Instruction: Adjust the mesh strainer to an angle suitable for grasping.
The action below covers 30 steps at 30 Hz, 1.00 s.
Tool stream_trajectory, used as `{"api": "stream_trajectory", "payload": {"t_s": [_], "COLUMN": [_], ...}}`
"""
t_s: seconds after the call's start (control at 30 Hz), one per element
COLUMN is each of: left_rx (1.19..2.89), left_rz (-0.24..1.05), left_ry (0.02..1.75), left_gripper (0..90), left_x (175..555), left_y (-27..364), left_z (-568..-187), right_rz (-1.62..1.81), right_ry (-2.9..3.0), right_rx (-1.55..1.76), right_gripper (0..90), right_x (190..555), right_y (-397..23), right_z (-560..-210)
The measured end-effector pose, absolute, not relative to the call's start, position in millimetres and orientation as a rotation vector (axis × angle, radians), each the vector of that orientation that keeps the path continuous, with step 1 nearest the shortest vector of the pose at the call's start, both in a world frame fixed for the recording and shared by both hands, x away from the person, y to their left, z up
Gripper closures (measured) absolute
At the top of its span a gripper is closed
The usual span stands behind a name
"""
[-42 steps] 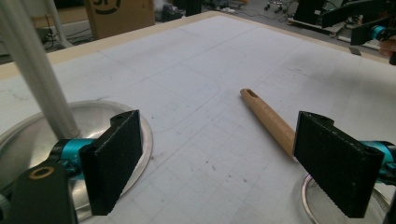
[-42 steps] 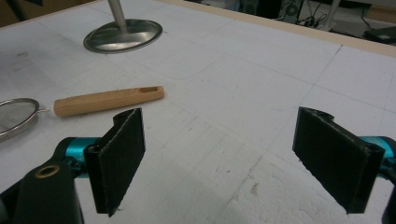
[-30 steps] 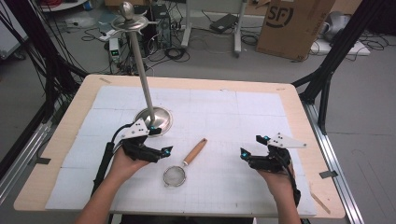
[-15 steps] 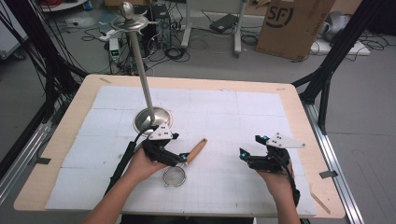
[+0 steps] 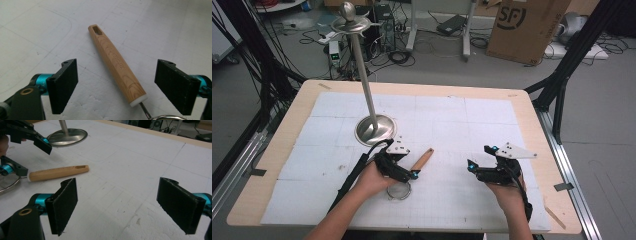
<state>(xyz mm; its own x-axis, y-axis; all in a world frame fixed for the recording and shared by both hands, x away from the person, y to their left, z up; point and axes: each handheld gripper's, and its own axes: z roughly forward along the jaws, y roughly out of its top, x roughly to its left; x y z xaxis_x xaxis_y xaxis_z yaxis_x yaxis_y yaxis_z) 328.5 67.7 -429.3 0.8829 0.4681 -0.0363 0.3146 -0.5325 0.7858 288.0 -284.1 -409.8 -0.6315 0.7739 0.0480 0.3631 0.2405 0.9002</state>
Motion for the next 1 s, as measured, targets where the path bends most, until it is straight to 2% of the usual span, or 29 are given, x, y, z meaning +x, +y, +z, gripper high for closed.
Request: {"api": "stream_trajectory", "payload": {"t_s": [0.3, 0.43, 0.6, 0.63, 0.8, 1.0], "left_rx": [2.277, 2.331, 2.367, 2.373, 2.391, 2.407], "left_rz": [0.146, 0.113, 0.129, 0.118, 0.109, 0.106], "left_ry": [0.584, 0.540, 0.523, 0.514, 0.501, 0.465], "left_gripper": [34.1, 44.1, 47.2, 52.2, 54.1, 60.5], "left_x": [331.8, 330.9, 330.5, 330.9, 331.0, 329.1], "left_y": [66.4, 63.6, 59.6, 59.2, 59.1, 59.5], "left_z": [-433.9, -434.3, -432.5, -431.7, -429.9, -426.0], "right_rz": [1.358, 1.352, 1.354, 1.353, 1.352, 1.350], "right_ry": [2.112, 2.119, 2.118, 2.119, 2.120, 2.121], "right_rx": [1.043, 1.047, 1.042, 1.040, 1.047, 1.045], "right_gripper": [15.9, 15.9, 15.9, 15.9, 15.9, 15.9], "right_x": [288.4, 288.4, 288.7, 288.8, 288.6, 288.8], "right_y": [-283.4, -282.5, -282.2, -282.1, -282.3, -282.5], "right_z": [-410.5, -410.9, -411.2, -411.3, -411.2, -411.5]}}
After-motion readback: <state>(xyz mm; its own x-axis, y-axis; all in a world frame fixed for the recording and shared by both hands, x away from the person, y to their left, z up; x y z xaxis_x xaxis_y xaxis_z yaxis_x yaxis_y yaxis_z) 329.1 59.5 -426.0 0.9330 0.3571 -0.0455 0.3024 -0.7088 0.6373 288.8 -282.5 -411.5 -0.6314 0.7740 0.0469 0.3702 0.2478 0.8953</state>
